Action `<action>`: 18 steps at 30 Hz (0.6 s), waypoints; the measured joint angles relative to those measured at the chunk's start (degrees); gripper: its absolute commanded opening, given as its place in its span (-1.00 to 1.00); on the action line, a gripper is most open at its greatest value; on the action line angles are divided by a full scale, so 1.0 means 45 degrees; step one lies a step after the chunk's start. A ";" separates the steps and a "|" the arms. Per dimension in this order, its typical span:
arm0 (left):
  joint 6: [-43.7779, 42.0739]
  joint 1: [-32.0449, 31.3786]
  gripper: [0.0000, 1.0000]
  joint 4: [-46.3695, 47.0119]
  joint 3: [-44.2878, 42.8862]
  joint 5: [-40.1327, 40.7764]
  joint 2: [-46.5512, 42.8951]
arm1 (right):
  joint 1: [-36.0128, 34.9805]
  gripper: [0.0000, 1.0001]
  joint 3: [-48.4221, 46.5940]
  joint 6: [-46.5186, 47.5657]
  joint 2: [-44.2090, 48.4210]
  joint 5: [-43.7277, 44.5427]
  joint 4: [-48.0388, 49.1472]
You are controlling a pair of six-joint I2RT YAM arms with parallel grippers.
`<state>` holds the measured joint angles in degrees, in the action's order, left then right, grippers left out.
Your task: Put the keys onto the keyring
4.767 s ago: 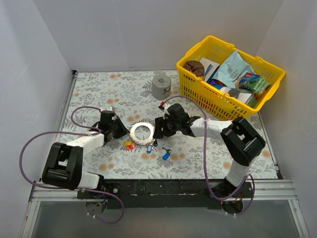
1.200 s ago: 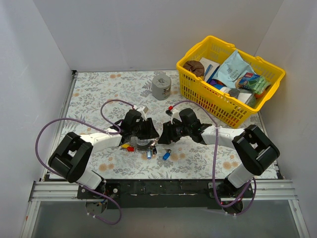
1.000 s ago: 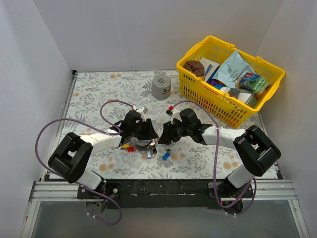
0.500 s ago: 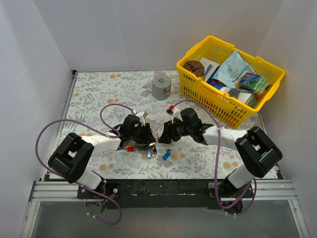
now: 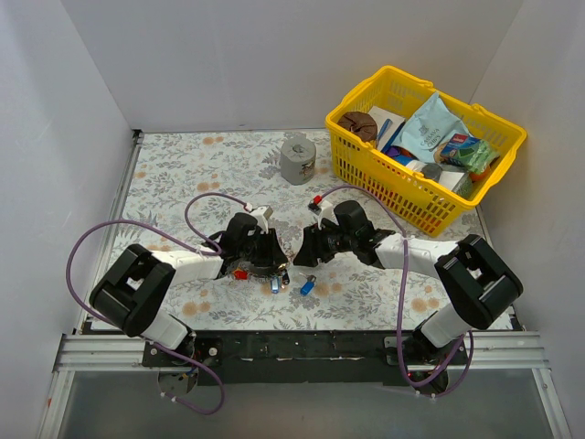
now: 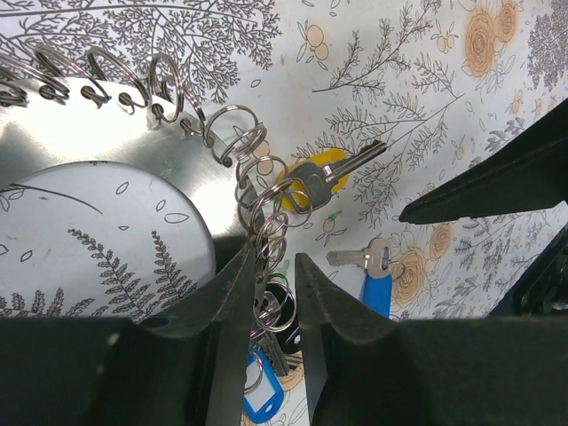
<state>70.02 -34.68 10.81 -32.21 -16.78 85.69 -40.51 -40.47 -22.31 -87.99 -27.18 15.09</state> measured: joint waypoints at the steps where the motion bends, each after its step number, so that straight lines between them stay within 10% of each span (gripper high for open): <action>1: -0.0039 0.0000 -0.52 0.0005 0.0000 0.0005 0.0010 | 0.0000 0.23 0.0010 0.0000 0.0000 0.0000 -0.0005; 10: -0.0136 0.0000 -0.55 0.0398 0.0296 -0.0049 0.0053 | 0.0000 0.23 0.0024 0.0000 0.0024 0.0000 0.0000; 18: -0.0223 0.0000 -0.97 0.0641 0.0491 -0.0024 0.0053 | 0.0000 0.22 0.0058 0.0000 0.0058 -0.0005 0.0010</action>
<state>69.01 -34.68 13.69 -30.00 -16.88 85.93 -40.51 -40.21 -22.31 -87.72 -27.20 15.14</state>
